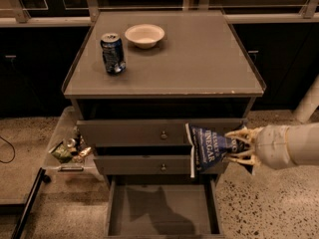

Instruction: Pick blue chip bag from bottom drawer and place on counter

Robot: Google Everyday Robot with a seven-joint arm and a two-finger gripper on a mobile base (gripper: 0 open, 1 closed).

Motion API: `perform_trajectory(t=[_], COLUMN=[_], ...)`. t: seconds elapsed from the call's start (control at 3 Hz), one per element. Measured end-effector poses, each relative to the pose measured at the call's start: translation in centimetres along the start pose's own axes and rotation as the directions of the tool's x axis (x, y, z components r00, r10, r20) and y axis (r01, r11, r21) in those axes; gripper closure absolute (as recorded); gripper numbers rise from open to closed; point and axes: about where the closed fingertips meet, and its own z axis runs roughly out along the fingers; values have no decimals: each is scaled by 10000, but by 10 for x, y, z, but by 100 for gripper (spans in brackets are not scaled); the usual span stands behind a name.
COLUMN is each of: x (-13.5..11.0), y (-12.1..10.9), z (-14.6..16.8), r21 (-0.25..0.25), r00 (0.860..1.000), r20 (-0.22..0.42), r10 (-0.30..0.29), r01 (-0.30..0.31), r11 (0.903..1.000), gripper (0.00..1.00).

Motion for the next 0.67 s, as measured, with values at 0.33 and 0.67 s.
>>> perform_trajectory(t=[0.33,0.67], x=[-22,-26], y=[-37,-42], z=[-54,-59], r21=[450,534], r00=[9976,9973], r20=[-684,-726], r10=[-62,-63], r01=[93,102], r11=[9989,9985], gripper=[100,100])
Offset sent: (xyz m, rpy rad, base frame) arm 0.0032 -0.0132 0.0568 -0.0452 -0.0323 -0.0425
